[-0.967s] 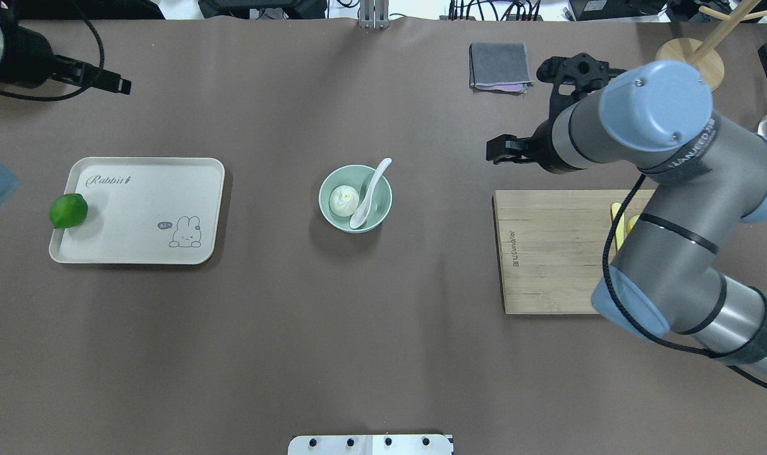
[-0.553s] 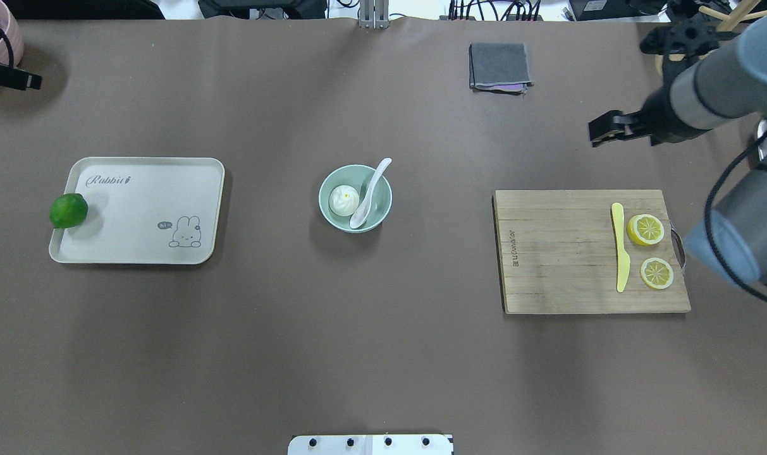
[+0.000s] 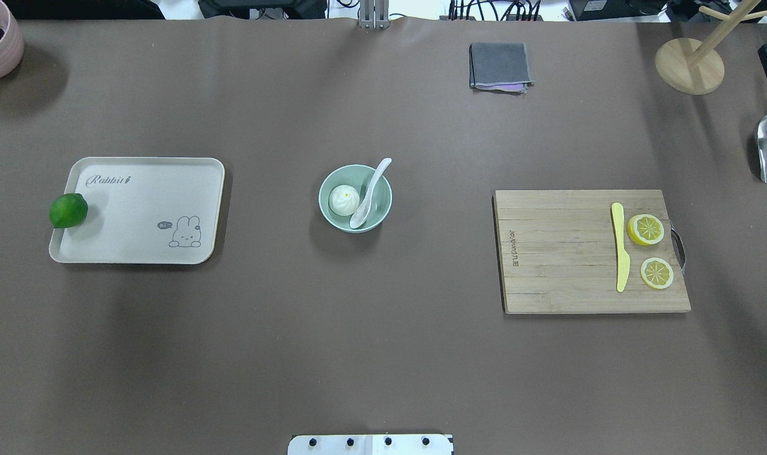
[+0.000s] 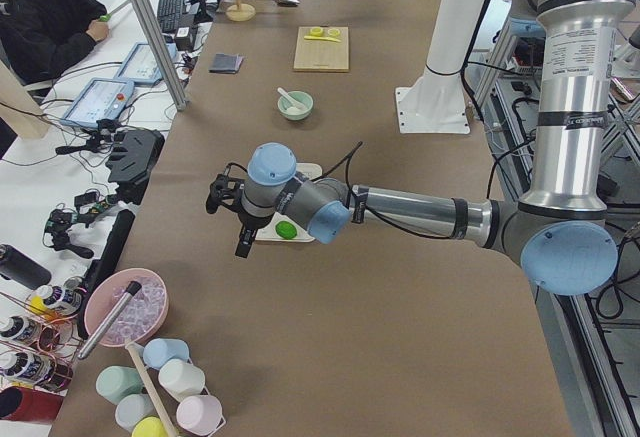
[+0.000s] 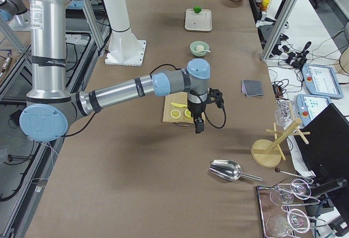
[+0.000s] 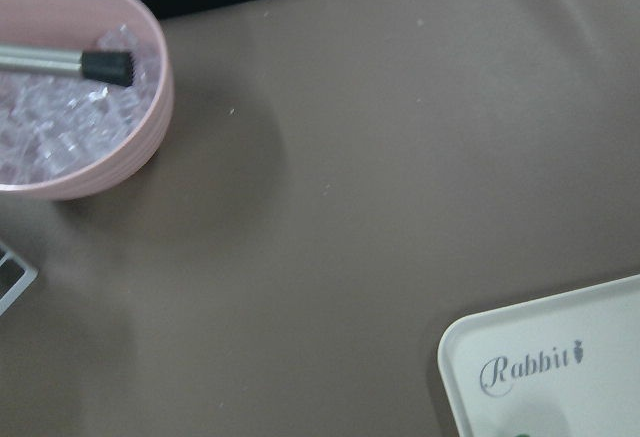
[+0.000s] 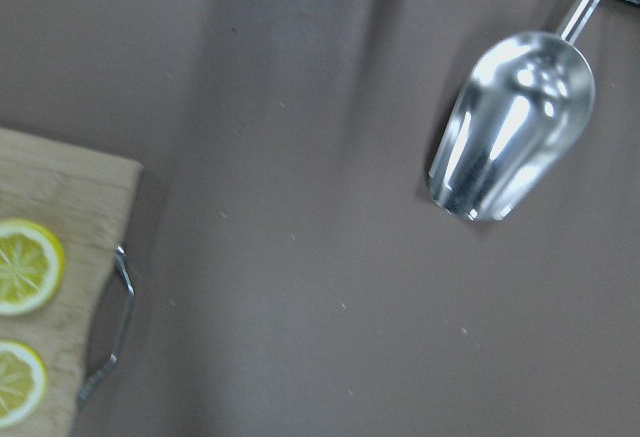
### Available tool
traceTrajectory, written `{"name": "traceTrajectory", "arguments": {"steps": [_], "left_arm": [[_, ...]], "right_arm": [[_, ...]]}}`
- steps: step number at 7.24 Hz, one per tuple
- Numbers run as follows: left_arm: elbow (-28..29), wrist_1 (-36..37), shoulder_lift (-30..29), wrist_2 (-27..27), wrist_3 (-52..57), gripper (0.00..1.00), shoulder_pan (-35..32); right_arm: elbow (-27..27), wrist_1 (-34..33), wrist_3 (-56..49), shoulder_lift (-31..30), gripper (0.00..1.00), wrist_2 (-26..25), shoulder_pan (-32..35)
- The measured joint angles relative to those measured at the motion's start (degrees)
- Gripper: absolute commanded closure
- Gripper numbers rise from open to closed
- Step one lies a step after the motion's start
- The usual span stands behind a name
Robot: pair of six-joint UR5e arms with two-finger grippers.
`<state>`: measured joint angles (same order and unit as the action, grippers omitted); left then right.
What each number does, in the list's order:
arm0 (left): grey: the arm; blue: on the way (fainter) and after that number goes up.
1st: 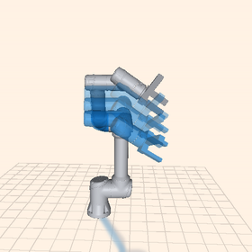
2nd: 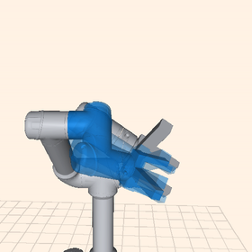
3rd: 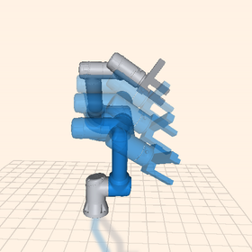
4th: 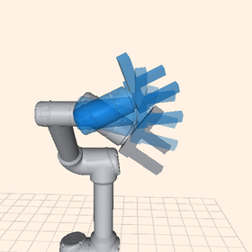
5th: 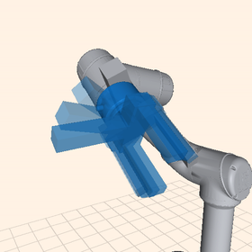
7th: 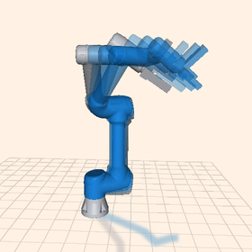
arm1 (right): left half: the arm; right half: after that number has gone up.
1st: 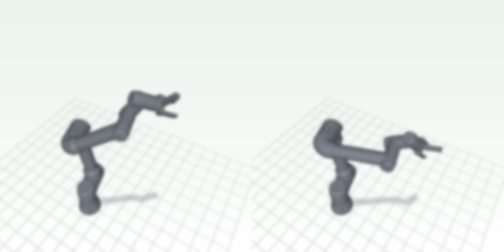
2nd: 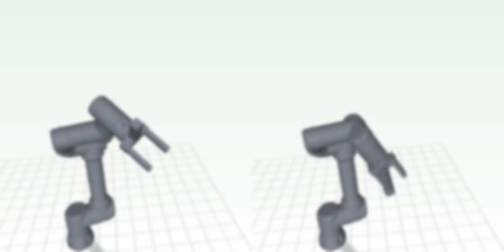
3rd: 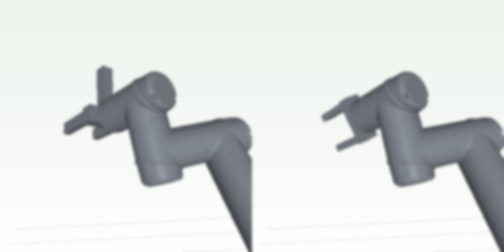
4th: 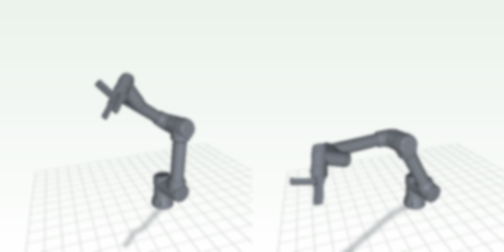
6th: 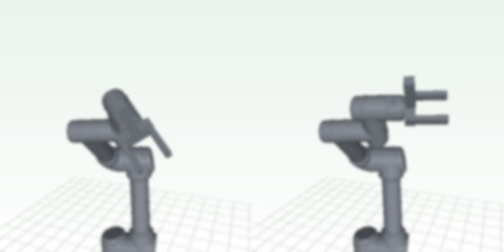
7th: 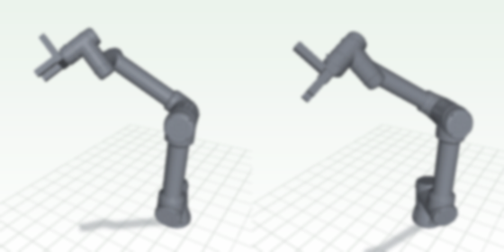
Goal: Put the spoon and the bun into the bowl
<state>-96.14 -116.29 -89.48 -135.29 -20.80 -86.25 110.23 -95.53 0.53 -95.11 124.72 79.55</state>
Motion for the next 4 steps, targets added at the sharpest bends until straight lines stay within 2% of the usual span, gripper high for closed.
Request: {"name": "traceTrajectory", "arguments": {"steps": [2, 4], "left_arm": [[0.0, 7.6, 0.2, -3.4, 5.1, 0.02, -5.6], [0.1, 18.6, -0.3, -3.5, 14.5, 0.02, -9.4]], "right_arm": [[-2.7, -0.3, -3.8, -3.3, 0.00, 2.0, 3.2], [-4.2, -0.3, -4.2, -3.7, 0.00, 4.5, 4.0]]}}
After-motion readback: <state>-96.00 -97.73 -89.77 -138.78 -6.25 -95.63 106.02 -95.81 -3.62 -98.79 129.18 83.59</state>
